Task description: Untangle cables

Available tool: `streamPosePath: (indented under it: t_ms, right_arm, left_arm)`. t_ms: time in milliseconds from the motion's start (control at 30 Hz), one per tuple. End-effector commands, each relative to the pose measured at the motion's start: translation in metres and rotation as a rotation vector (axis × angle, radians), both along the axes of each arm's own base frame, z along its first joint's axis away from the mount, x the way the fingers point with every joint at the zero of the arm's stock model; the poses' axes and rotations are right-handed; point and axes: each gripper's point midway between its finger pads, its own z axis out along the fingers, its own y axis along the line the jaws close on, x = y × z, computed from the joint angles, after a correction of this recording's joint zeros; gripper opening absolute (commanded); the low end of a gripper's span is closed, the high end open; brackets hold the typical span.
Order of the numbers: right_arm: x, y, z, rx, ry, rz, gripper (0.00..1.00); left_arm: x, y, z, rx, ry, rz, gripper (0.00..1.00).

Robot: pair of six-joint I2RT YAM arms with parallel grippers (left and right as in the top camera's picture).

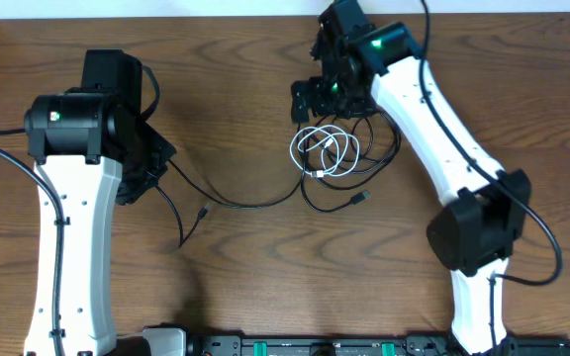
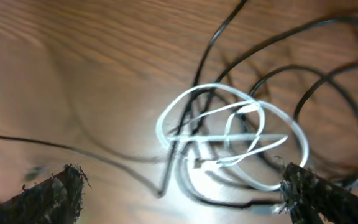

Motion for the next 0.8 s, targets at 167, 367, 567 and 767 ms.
streamPosePath:
  t_ms: [167, 367, 567, 767]
  right_arm:
    - [0.005, -0.019, -0.031, -0.242, -0.162, 0.597, 0.98]
    - [0.004, -0.016, -0.031, -0.182, -0.181, 0.688, 0.98]
    - [-0.017, -0.006, -0.045, -0.073, -0.138, 0.791, 0.83]
    - [-0.01, -0.013, -0.07, -0.124, -0.14, 0.773, 0.83]
  left_arm:
    - [-0.001, 0.004, 0.002, 0.015, -0.012, 0.009, 0.08]
    - [0.001, 0.004, 0.002, 0.015, -0.018, 0.009, 0.08]
    - [0.001, 0.004, 0.002, 0.015, -0.018, 0.009, 0.08]
    - [0.001, 0.004, 0.002, 0.015, -0.018, 0.009, 0.08]
